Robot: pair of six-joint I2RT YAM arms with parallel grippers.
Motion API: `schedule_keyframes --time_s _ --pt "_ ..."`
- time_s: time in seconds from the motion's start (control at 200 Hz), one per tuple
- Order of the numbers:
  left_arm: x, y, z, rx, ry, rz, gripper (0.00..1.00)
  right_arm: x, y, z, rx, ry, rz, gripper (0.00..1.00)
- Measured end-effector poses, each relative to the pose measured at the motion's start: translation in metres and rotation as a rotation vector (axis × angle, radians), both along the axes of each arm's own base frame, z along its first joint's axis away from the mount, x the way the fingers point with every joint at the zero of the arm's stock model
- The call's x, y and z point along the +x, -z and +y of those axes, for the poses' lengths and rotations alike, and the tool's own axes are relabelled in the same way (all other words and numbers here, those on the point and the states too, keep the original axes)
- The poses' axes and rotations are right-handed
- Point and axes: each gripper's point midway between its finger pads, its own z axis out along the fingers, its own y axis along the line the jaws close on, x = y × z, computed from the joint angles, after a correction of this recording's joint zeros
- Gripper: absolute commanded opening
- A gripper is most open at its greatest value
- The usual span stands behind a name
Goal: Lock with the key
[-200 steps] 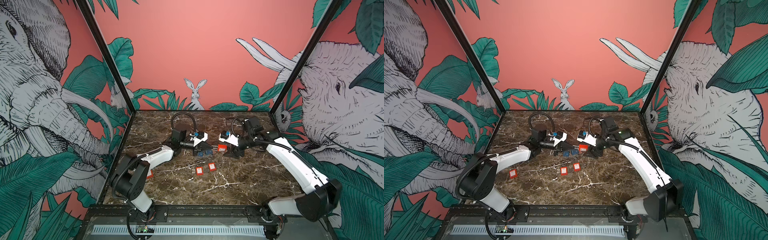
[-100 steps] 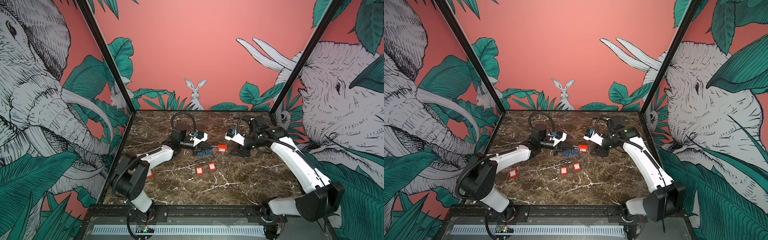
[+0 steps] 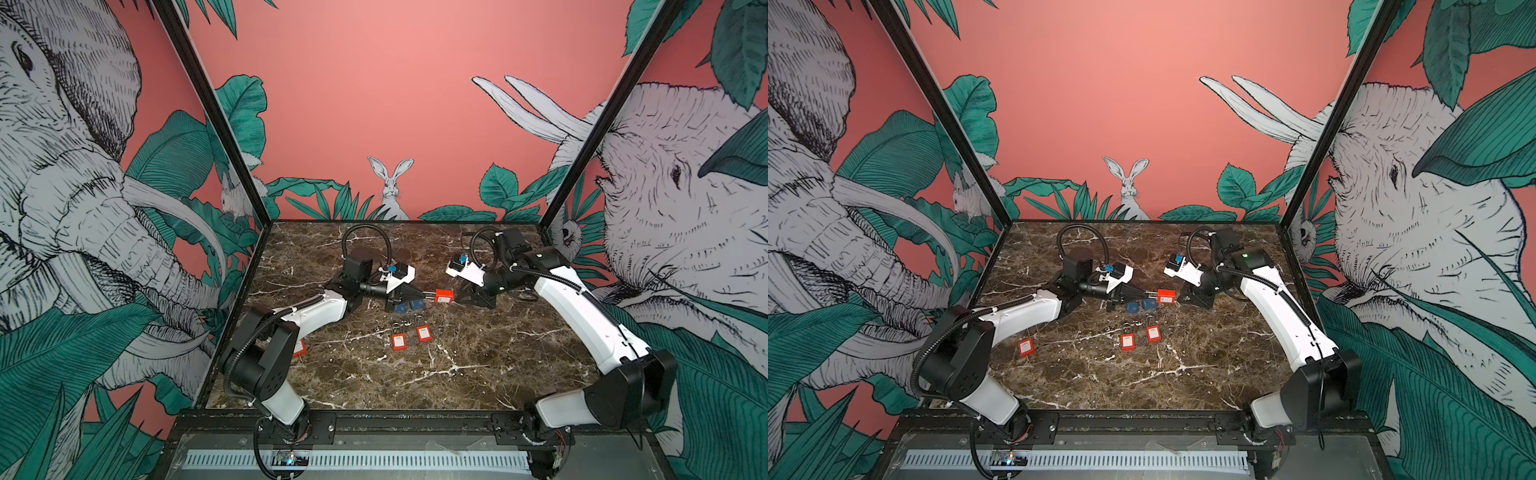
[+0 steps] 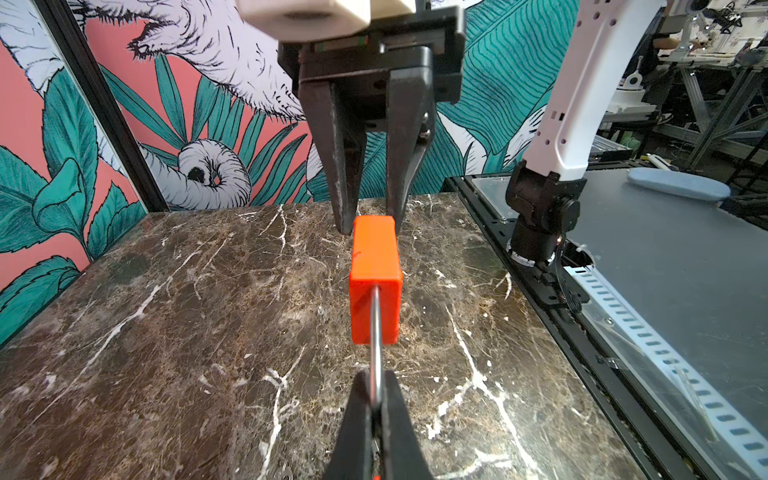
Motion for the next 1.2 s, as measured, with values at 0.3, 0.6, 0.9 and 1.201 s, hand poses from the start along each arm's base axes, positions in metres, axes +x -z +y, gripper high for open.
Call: schedule_keyframes --time_s 0.3,0.6,0.9,1.201 --pt "0.000 0.000 -0.001 0.001 -0.001 -0.001 0.00 -0.002 0.003 0.006 0.010 -0.037 -0.002 0.12" --pt "-0.001 0.005 0.000 0.017 -0.003 0.002 0.00 -0.013 0.010 0.005 -0.001 -0.086 -0.011 0.00" --pt "-0.001 0.001 0.008 0.020 -0.002 -0.017 0.00 -0.016 0.010 0.003 -0.013 -0.127 -0.070 0.00" --pt "0.012 -0.003 0.036 0.039 -0.061 -0.029 0.00 -0.016 0.013 -0.013 -0.065 -0.103 -0.119 0.00"
